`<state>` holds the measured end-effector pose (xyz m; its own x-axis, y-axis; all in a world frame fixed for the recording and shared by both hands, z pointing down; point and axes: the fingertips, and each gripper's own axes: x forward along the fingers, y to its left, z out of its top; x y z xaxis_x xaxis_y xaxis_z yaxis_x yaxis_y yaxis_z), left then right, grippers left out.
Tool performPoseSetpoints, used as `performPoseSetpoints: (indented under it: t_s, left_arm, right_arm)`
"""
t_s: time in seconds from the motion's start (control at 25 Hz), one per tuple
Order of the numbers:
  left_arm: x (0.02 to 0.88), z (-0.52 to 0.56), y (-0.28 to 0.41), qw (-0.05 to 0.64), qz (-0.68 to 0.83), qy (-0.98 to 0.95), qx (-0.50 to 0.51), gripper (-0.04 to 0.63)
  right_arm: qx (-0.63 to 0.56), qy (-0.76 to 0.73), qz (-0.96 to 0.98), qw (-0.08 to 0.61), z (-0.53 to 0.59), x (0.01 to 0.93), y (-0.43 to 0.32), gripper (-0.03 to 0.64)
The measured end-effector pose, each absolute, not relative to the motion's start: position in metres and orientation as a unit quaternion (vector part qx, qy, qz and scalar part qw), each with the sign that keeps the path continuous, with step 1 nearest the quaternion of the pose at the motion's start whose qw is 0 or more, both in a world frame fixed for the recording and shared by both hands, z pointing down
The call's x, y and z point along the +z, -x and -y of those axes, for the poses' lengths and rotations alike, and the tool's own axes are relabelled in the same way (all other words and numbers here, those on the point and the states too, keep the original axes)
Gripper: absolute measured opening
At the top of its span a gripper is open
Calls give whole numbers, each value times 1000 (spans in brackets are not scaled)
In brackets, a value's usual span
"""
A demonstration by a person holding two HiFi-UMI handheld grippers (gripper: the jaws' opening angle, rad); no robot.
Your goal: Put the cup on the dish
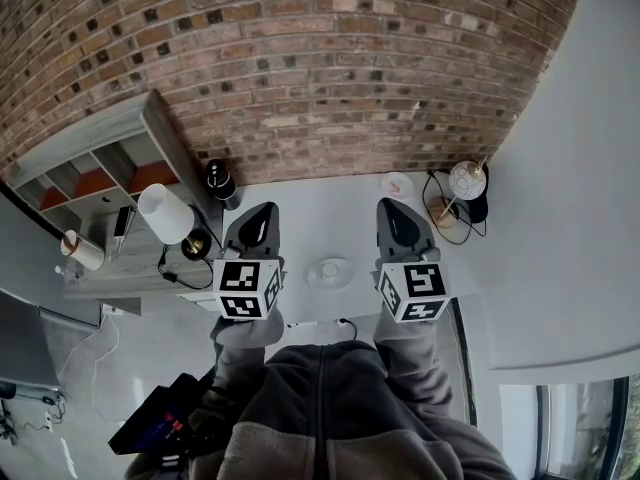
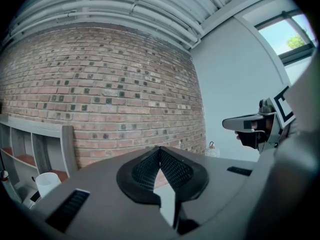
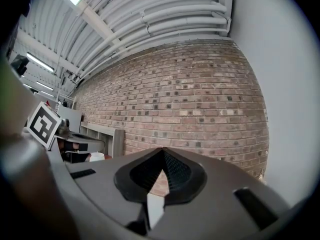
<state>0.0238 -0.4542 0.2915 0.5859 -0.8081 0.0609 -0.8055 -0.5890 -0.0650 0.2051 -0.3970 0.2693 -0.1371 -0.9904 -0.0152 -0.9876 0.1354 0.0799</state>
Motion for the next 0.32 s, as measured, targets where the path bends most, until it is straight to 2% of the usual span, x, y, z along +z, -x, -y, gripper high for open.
performPoseSetpoints:
  t_s: [0.32]
  left_arm:
    - [296,454,-25,15,-448,893,-44,6]
  right_arm:
    - [-43,-659,750,17,394,269,-201,0]
